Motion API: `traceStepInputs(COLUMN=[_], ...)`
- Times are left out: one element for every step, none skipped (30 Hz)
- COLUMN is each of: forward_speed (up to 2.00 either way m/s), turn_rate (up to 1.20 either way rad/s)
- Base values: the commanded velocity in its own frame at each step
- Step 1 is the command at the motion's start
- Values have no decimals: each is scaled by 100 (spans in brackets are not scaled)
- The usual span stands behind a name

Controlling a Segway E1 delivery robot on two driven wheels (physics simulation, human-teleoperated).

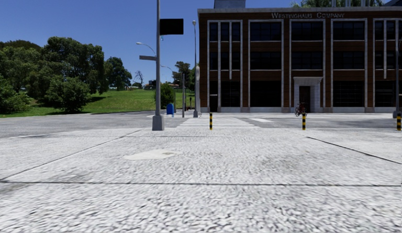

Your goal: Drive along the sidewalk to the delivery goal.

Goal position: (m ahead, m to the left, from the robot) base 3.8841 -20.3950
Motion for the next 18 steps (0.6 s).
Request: traceStepInputs(forward_speed=[200,200,200,200,200,200,200,200,200,200,200,200,200,200,200,200,200,200], turn_rate=[0,0,0,-1,-2,-5,-5,-11,-20,-27,-36,-44,-44,-53,-62,-70,-75,-75])
